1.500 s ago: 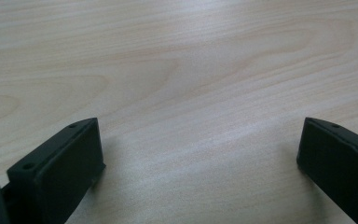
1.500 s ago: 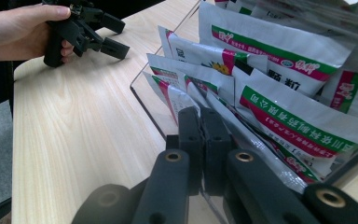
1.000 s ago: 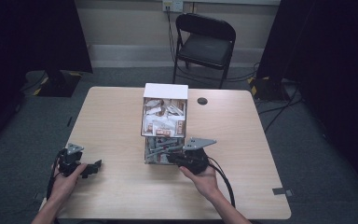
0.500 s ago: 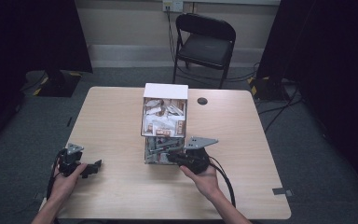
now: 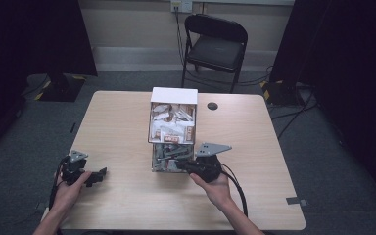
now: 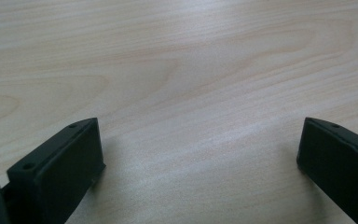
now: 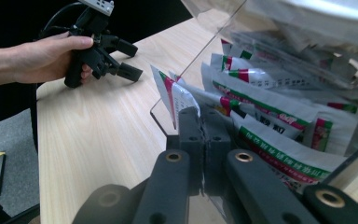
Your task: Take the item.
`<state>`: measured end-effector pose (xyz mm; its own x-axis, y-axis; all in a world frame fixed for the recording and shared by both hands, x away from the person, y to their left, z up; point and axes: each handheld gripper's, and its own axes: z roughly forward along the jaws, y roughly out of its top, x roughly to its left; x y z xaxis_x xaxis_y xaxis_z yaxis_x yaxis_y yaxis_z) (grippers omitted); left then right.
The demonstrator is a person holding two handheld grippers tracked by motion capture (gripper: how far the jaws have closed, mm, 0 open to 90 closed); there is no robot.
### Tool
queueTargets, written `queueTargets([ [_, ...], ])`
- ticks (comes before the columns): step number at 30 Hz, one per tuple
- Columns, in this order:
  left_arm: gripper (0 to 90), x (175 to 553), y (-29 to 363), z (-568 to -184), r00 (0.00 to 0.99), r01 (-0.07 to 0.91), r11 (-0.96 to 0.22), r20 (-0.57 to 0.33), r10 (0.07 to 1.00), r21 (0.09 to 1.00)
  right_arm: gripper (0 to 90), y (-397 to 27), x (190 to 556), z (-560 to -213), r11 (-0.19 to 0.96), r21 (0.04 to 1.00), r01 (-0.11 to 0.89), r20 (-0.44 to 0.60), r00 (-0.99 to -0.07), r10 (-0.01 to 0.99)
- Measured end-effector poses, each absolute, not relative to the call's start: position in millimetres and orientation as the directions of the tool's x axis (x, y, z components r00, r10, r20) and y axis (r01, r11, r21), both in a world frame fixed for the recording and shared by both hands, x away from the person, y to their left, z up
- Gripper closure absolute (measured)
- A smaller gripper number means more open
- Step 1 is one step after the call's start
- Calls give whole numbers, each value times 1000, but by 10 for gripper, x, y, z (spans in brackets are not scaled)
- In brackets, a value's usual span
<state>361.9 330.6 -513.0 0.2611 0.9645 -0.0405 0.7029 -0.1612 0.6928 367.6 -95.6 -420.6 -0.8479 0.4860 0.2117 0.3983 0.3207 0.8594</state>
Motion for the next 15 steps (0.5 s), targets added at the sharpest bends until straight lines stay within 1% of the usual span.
queueTargets([
  [15,0,3619,3306,-5130,261,703,-161,-40,965,693,891,-996,3658,-4126,302,870,388,208,-847,488],
])
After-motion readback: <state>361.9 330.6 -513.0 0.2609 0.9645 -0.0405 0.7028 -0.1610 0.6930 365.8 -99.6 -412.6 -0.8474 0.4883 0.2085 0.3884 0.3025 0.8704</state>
